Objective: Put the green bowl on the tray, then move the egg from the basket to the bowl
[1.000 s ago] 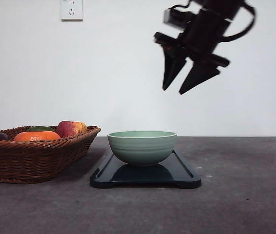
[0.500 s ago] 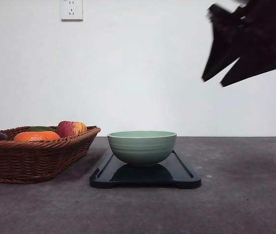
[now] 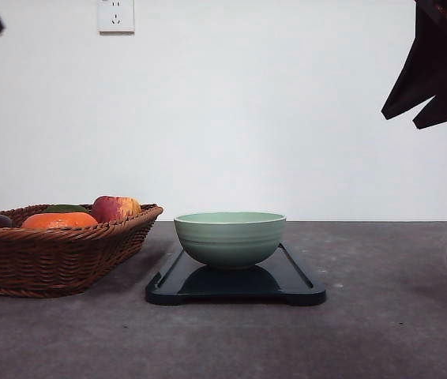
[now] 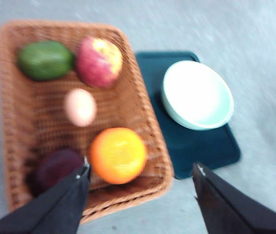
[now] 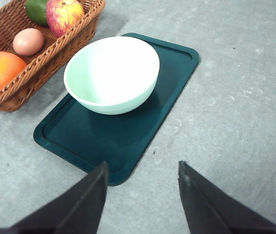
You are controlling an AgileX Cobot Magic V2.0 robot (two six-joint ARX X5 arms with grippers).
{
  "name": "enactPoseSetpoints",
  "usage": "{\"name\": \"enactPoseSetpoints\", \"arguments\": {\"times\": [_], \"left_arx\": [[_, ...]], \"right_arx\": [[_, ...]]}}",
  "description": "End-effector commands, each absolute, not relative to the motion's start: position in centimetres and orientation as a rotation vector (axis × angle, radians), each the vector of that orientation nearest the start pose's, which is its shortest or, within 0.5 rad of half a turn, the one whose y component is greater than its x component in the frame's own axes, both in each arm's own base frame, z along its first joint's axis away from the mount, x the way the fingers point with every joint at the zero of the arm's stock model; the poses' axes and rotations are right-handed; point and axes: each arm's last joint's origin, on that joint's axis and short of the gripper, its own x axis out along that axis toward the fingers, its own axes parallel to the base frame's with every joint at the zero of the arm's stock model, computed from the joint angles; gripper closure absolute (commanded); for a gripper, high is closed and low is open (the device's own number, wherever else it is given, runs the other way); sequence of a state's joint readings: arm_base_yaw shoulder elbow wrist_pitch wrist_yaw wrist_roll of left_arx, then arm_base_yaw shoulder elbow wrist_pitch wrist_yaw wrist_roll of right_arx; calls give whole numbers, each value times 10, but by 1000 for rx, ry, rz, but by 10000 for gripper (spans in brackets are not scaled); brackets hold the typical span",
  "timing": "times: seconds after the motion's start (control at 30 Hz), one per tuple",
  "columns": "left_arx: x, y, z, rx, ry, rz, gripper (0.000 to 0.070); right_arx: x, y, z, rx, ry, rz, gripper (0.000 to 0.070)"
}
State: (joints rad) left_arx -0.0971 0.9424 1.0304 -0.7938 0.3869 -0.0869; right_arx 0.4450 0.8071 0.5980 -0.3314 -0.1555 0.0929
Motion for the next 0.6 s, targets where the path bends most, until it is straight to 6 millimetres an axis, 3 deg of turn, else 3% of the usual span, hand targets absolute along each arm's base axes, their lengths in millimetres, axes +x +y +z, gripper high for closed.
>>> {"name": "enactPoseSetpoints", "arguments": {"times": [0.0, 0.3, 0.57], "left_arx": [[185, -32, 347, -181, 730, -420, 264], [256, -62, 353, -76, 888, -310, 268], [312, -84, 313, 27, 1026, -235, 267]], "right_arx": [[155, 80, 254, 0, 562, 565, 424], [155, 80, 254, 0, 561, 566, 424], [155, 80, 254, 0, 561, 565, 424]]}}
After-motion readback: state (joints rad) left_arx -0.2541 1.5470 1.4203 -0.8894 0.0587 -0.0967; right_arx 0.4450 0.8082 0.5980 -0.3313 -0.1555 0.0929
